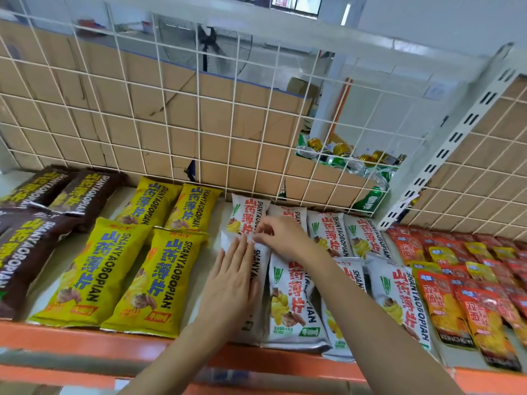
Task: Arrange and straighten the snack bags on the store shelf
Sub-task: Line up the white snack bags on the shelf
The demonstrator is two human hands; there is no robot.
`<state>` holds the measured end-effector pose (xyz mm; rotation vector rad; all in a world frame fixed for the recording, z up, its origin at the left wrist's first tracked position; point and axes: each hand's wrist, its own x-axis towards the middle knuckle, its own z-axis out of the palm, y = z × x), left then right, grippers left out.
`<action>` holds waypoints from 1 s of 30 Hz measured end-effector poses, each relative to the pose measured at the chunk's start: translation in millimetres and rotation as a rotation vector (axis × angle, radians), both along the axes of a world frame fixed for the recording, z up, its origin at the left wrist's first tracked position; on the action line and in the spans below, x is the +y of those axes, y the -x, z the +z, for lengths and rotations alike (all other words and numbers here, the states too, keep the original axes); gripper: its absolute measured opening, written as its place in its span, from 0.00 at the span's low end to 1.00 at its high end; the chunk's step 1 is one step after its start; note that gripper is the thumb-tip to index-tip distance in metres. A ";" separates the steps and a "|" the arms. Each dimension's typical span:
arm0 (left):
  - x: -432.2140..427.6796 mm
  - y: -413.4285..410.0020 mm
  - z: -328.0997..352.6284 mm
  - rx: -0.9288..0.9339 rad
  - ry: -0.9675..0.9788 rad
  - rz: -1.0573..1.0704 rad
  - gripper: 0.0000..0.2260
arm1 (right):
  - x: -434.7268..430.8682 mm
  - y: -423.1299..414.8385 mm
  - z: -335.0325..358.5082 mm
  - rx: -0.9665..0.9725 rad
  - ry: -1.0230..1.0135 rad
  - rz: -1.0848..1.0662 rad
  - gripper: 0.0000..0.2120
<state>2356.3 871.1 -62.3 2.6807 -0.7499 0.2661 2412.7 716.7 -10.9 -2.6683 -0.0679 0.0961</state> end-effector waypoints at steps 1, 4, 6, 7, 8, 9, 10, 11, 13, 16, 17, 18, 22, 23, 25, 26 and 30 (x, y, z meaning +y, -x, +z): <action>-0.1 -0.4 -3.2 -0.011 -0.011 0.006 0.27 | 0.0 -0.7 -1.3 0.015 0.010 -0.007 0.08; 1.4 4.0 -12.9 0.002 -0.002 0.052 0.30 | 3.1 -2.0 -3.2 0.020 -0.003 -0.050 0.07; 1.9 4.7 -18.0 0.042 0.001 0.109 0.35 | 5.7 -3.5 -4.4 0.014 -0.004 -0.091 0.08; 2.2 4.1 -19.2 0.058 0.004 0.126 0.37 | 6.3 -4.1 -4.7 0.011 -0.005 -0.104 0.08; 2.7 3.9 -20.1 0.065 0.009 0.138 0.39 | 6.6 -4.0 -4.6 0.006 -0.006 -0.108 0.08; 2.7 3.5 -21.8 0.070 0.023 0.150 0.40 | 6.0 -3.4 -4.6 0.003 -0.008 -0.106 0.08; 3.2 4.0 -21.8 0.088 0.038 0.162 0.41 | 4.7 -2.2 -3.8 -0.001 -0.012 -0.101 0.08; 3.5 4.5 -21.2 0.119 0.042 0.170 0.42 | 2.2 -0.9 -2.5 -0.008 -0.018 -0.099 0.08; 4.8 5.5 -21.8 0.096 0.018 0.195 0.42 | -5.7 2.8 1.0 -0.033 -0.043 -0.117 0.09; 4.8 7.0 -13.9 0.058 0.002 0.175 0.38 | -24.4 8.6 1.8 -0.062 -0.062 -0.159 0.09; 2.2 7.3 -10.4 0.033 0.010 0.159 0.37 | -32.0 10.5 1.4 -0.058 -0.049 -0.158 0.09; -1.6 8.8 -6.1 0.014 0.022 0.142 0.36 | -39.5 12.6 0.9 -0.051 -0.033 -0.148 0.09; -28.8 22.3 7.0 -0.023 0.073 0.040 0.31 | -65.9 19.1 2.3 0.006 0.022 -0.082 0.10; -36.3 27.1 7.0 -0.026 0.087 0.027 0.31 | -70.3 20.4 1.8 0.021 0.035 -0.057 0.09; -51.4 37.6 6.1 -0.027 0.097 0.029 0.31 | -76.7 22.9 -0.4 0.050 0.035 -0.011 0.11; -58.2 43.0 4.5 -0.025 0.101 0.041 0.31 | -78.9 23.8 -1.3 0.065 0.020 0.008 0.13; -76.1 55.5 2.0 0.073 -0.031 0.172 0.35 | -83.1 23.3 -5.5 0.086 -0.051 0.068 0.14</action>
